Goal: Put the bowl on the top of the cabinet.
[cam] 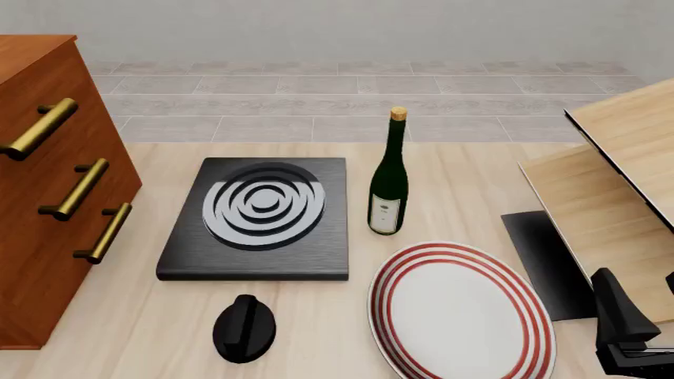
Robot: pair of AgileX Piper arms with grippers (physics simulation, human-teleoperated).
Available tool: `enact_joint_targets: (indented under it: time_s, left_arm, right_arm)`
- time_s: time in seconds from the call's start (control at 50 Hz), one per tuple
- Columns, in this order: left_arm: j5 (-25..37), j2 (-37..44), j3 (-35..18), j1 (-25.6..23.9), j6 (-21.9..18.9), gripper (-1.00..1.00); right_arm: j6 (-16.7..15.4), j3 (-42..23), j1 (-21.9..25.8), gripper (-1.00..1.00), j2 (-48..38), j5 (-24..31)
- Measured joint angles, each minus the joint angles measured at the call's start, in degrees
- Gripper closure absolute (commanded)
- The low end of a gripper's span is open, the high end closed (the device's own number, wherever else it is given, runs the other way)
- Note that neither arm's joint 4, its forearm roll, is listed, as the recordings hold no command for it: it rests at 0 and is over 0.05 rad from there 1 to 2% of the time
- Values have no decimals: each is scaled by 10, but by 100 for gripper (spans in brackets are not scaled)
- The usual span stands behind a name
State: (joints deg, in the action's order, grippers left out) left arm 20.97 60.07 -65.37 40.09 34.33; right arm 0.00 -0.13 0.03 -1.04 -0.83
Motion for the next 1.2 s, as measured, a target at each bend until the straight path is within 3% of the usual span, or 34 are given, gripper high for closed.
enact_joint_targets:
  time_s: [0.58, 1.02, 1.04, 1.2]
  left_arm:
    - [-14, 36, 10, 13, -8, 100]
    - [-27, 36, 13, 34, -69, 100]
    - [-28, 36, 13, 36, -73, -100]
    - [-37, 30, 17, 44, -97, -100]
  right_arm:
    - [0, 0, 0, -100, 0, 0]
    - [0, 0, 0, -100, 0, 0]
    - [0, 0, 0, -100, 0, 0]
    - [0, 0, 0, -100, 0, 0]
